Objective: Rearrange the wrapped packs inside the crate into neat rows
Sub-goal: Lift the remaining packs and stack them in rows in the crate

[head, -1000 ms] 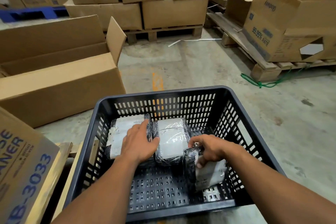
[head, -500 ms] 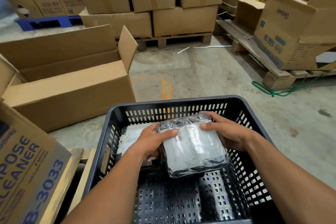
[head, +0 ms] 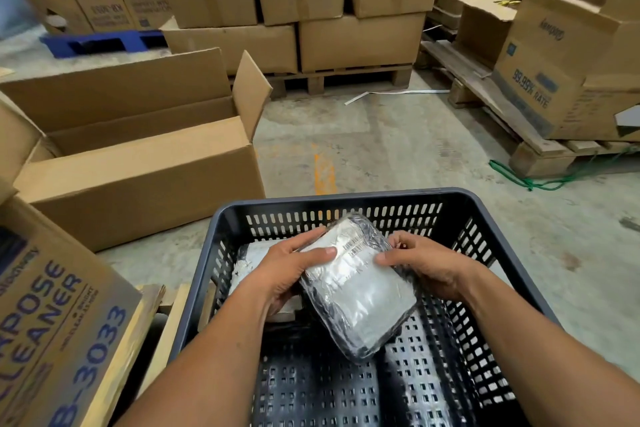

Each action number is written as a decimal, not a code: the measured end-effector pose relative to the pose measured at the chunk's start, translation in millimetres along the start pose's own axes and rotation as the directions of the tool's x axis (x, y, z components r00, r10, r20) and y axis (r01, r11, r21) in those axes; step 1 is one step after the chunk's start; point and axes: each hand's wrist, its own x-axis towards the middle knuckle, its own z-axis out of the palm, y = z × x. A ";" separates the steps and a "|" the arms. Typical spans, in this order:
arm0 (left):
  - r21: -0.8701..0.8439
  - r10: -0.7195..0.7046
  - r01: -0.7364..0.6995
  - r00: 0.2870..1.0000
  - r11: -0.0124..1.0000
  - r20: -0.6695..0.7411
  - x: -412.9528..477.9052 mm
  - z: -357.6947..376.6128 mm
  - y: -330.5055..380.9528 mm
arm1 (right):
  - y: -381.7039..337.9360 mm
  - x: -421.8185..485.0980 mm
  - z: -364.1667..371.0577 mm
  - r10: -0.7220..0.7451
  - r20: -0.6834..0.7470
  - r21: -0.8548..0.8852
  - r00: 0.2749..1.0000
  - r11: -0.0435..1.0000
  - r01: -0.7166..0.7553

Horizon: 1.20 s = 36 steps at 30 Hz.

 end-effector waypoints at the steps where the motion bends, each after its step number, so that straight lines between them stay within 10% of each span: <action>1: 0.011 0.009 -0.009 1.000 1.000 -0.001 0.0 1.5 1.3 | -1.9 0.8 2.8 0.008 0.002 -0.009 1.000 1.000 -0.008; 7: 0.391 0.258 -0.105 0.895 0.914 -0.364 5.1 4.1 -4.3 | 7.2 8.7 -1.8 -0.046 -0.117 0.071 0.992 0.996 0.055; 9: 0.675 0.386 -0.005 0.823 0.738 -0.416 6.7 -9.5 -15.0 | 16.6 9.2 -11.3 -0.059 -0.204 0.114 0.977 0.990 0.083; 14: 0.920 0.230 0.229 0.923 0.318 -0.309 3.1 -34.8 -54.4 | 43.6 11.3 -21.7 -0.072 -0.356 0.165 0.932 0.976 0.139; 28: 0.952 0.275 0.210 0.923 0.223 -0.268 11.7 -51.8 -67.9 | 66.9 56.0 40.8 -0.071 -0.537 0.152 0.841 0.972 0.179; 36: 0.954 0.308 0.200 0.914 0.225 -0.264 11.0 -50.0 -69.2 | 61.0 59.5 55.9 -0.176 -0.590 -0.144 0.788 0.983 0.112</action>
